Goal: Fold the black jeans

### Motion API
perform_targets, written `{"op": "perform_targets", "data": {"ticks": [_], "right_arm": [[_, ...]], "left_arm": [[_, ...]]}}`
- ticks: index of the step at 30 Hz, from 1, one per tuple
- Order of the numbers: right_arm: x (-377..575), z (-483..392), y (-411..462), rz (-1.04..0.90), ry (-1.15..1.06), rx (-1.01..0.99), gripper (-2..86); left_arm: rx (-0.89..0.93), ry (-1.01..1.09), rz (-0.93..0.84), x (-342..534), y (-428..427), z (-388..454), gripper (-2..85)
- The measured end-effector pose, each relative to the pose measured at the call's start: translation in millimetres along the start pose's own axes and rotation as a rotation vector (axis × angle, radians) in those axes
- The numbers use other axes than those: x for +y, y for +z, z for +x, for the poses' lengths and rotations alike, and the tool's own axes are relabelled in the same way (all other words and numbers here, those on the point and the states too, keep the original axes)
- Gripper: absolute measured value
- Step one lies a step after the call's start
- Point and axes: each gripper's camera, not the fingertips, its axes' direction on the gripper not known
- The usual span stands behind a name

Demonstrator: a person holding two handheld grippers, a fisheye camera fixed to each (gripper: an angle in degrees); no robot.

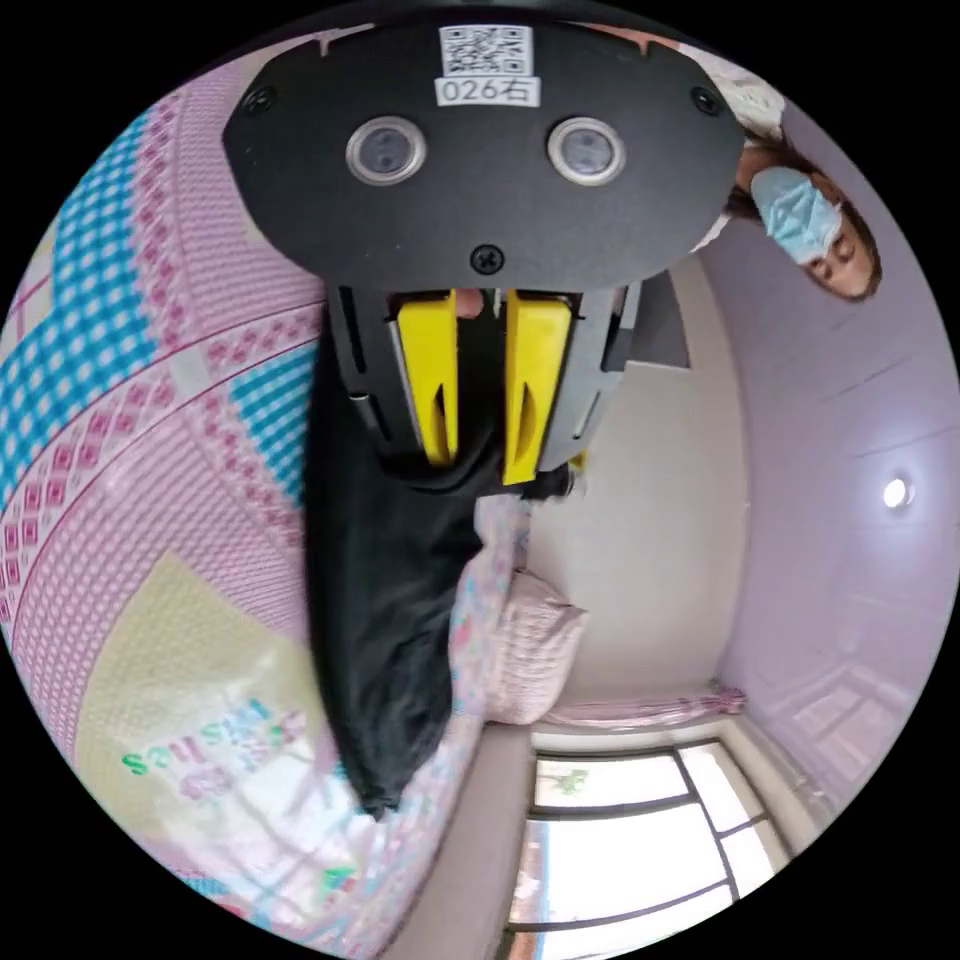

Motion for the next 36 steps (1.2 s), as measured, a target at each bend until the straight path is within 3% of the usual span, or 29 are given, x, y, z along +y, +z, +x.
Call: {"op": "perform_targets", "data": {"ticks": [2,5,8,11,13,14,18,22,25,28,30,33,36], "right_arm": [[-12.9,26.2,19.8,-0.003,0.065,0.119,8.6],[0.3,24.7,32.9,0.043,0.01,0.125,8.4],[27.0,1.7,56.9,0.061,-0.116,0.218,5.9],[43.7,-6.4,107.2,-0.014,-0.244,0.311,1.9],[41.2,9.0,145.4,-0.133,-0.249,0.53,0.2],[44.7,14.6,159.7,-0.17,-0.276,0.579,0.0],[99.5,-15.5,154.7,-0.038,-0.397,0.64,1.4],[216.9,-35.2,139.1,0.065,-0.522,0.694,5.9],[294.0,-20.8,141.5,0.087,-0.485,0.718,8.6],[336.8,-0.7,157.6,0.095,-0.438,0.709,10.9],[344.2,12.4,170.0,0.096,-0.418,0.67,11.2],[339.6,27.2,198.3,0.075,-0.447,0.701,11.3],[330.1,39.8,221.4,0.027,-0.459,0.759,4.8]], "left_arm": [[0.024,-0.016,0.048,-11.9,-3.4,-11.1,11.7],[0.018,0.058,0.04,-21.2,-2.0,1.2,9.9],[-0.111,0.197,0.019,-12.5,10.4,32.6,1.9],[-0.346,0.262,-0.089,-0.5,55.1,35.1,-0.5],[-0.672,0.136,-0.362,-3.3,100.9,-4.3,-0.8],[-0.722,0.099,-0.406,-2.1,107.5,-13.5,-0.8],[-0.575,0.253,-0.233,32.9,99.8,21.9,-0.2],[-0.69,0.373,-0.072,121.8,74.2,64.1,6.6],[-0.821,0.318,-0.029,181.5,73.3,54.5,14.0],[-0.785,0.225,-0.061,201.6,89.8,28.3,17.5],[-0.772,0.254,-0.042,201.1,105.7,24.5,17.7],[-0.903,0.309,-0.054,190.1,131.6,20.5,12.9],[-0.919,0.287,-0.12,179.5,139.4,18.2,8.7]]}}
